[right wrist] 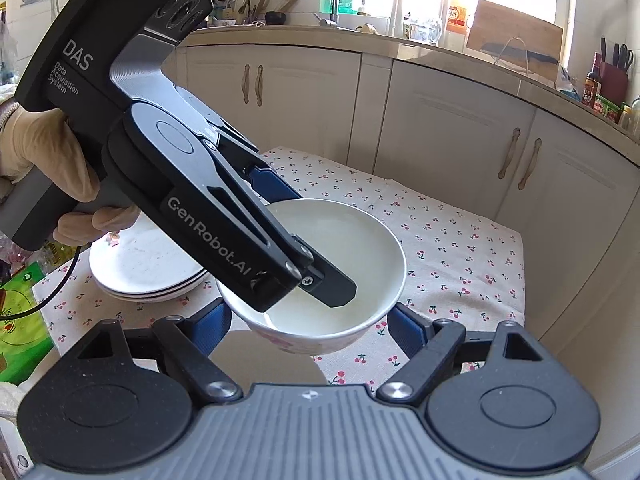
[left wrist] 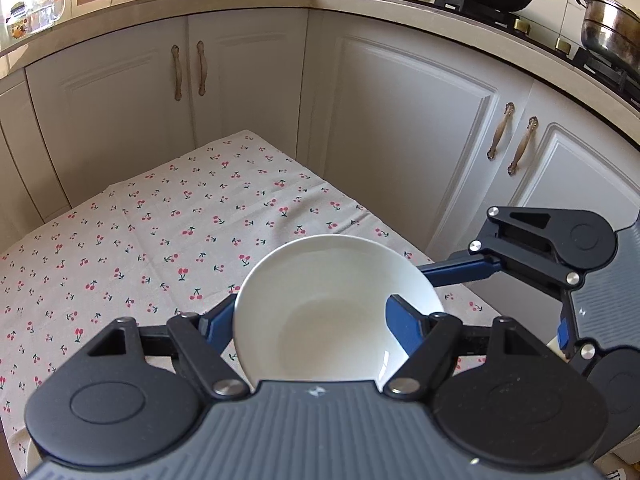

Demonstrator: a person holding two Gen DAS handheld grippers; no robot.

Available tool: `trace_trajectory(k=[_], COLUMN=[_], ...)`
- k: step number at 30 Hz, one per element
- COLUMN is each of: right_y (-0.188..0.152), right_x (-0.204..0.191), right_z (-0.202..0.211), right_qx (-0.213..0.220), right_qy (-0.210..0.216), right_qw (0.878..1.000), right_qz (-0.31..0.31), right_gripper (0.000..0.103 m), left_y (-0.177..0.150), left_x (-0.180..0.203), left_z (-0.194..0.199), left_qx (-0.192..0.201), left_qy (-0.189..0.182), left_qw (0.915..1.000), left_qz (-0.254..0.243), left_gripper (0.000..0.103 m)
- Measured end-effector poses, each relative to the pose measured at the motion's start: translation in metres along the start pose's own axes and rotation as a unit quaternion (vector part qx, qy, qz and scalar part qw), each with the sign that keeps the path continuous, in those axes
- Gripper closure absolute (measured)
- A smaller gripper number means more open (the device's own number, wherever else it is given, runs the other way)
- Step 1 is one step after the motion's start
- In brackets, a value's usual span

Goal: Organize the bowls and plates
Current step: 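Lift the floral bowl with the left gripper and carry it over the nested bowls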

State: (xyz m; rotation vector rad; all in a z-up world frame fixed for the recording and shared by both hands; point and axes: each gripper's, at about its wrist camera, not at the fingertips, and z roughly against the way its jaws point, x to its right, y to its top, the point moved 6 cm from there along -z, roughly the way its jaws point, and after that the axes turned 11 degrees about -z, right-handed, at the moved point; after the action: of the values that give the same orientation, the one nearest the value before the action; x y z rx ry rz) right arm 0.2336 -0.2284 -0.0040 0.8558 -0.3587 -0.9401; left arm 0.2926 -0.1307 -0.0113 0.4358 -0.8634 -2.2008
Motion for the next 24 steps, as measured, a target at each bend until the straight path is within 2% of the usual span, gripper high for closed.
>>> trace_trajectory(k=[15,24], right_y=[-0.036,-0.056], right_x=[-0.017,-0.018], right_z=[0.029,0.024], right_qx=[-0.009,-0.029], right_qy=[-0.002,0.005], right_qw=[1.000,0.999], right_qz=[-0.012,-0.024], right_gripper=[0.015,0.015], left_y=[-0.023,-0.043], left_x=[0.039,0.047], left_z=[0.013,0.002], left_qx=[0.004,-0.005], left_qy=[-0.017,-0.025], left_qw=[0.9999,0.9997], left_qz=[-0.002,0.003], left_gripper=[0.026,0.026])
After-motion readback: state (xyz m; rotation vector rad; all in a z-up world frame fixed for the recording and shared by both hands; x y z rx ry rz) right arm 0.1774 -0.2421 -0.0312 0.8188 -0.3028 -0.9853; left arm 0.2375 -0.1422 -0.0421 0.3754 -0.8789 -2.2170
